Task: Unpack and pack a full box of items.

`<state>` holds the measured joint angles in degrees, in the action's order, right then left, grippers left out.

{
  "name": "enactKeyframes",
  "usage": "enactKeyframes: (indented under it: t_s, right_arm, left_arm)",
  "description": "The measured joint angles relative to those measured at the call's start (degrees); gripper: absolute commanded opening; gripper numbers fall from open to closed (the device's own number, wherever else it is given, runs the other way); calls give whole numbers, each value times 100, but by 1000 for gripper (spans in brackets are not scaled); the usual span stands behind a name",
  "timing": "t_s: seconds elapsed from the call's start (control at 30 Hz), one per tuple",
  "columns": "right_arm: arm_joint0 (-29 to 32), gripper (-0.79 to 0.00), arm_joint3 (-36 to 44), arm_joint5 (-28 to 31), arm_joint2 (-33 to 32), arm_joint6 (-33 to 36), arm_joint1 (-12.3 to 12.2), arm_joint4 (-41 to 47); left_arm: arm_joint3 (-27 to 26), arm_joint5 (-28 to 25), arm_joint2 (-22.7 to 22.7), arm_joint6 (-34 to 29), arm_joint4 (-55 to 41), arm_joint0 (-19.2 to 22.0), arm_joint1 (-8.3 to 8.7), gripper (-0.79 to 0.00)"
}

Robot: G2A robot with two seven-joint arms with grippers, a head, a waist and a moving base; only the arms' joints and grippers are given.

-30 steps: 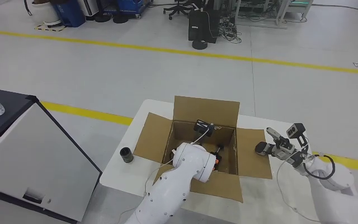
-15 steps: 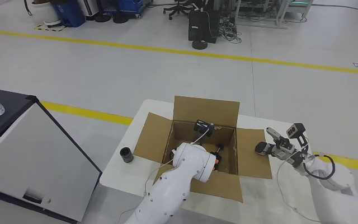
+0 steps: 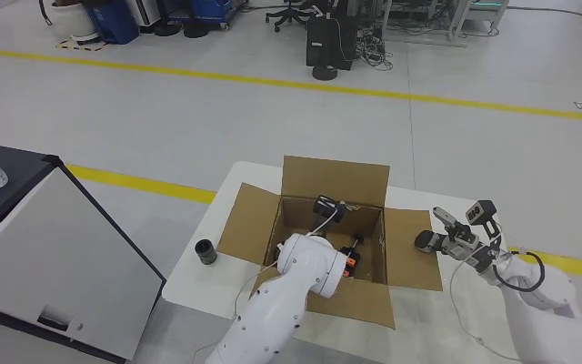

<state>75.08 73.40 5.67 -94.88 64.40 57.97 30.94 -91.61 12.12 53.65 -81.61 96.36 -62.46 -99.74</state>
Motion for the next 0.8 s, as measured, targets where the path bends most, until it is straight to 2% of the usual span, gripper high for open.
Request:
enactKeyframes:
  t_s: [0.4, 0.67, 0.8]
  right_arm:
    - [0, 0, 0, 0, 0, 0, 0, 0]
    - [0, 0, 0, 0, 0, 0, 0, 0]
    - [0, 0, 0, 0, 0, 0, 0, 0]
  left_arm:
    - [-1005, -433, 520, -202, -438, -351, 75, -785]
    - [-1497, -560, 860, 312, -577, -714, 152, -785]
    - [-1821, -710, 1011, 346, -775, -987, 198, -785]
